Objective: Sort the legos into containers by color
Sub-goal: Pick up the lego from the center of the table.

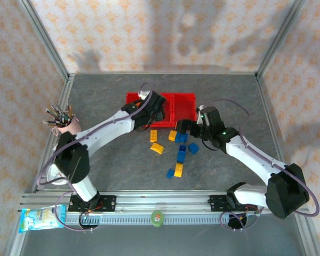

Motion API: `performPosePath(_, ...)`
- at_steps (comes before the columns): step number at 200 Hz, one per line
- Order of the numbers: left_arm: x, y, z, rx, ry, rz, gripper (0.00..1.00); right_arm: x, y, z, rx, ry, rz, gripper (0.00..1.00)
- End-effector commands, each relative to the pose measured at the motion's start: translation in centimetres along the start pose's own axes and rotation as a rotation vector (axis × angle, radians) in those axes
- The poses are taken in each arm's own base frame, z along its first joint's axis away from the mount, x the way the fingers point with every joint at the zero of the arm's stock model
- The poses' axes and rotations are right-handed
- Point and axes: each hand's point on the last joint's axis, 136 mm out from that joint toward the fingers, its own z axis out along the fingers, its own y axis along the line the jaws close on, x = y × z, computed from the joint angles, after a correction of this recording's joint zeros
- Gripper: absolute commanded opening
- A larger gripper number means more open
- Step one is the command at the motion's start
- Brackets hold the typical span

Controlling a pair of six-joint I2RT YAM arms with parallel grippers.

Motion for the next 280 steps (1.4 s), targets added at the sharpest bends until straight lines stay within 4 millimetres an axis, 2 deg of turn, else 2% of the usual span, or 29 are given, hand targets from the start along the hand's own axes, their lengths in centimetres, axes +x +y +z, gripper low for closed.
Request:
performPosePath(1,2.7,1.3,-0.4,-0.015,0.013,-0.118,0.65,1.4,0.0,0.2,0.008,0.022,-0.052,1.0)
performPosePath(40,6.9,2.9,-1.3,-0.007,0.026,-0.25,0.73,2.1,0.4,1.0,-0.015,0.028,-0.031,1.0)
performPosePath(64,9.7,3.6,-0.5,-0.016,0.07,-0.297,0.78,1.8,0.2,1.4,-0.001,0.015,-0.027,1.0)
performPosePath(93,11.7,4.5,0.6,-0.072,0.081,-0.327,0.84,1.4,-0.8,1.6,0.061,0.004,-0.022,1.0)
performPosePath(123,12.6,4.2,1.9,-0.079,0.101,-0.337,0.87,1.0,-1.3,1.7,0.079,-0.005,0.003,1.0)
performPosePath(160,13.7,2.6,2.9,-0.095,0.123,-0.313,0.85,0.3,-2.7,1.4,0.079,-0.023,0.067,1.0)
performPosePath(207,14.5,1.5,4.5,-0.105,0.137,-0.302,0.82,0.5,-3.7,1.2,0.081,-0.022,0.083,1.0)
performPosePath(280,16.2,3.6,6.8,-0.247,0.131,-0.251,0.73,0.8,-4.1,1.6,0.079,-0.017,0.088,1.0)
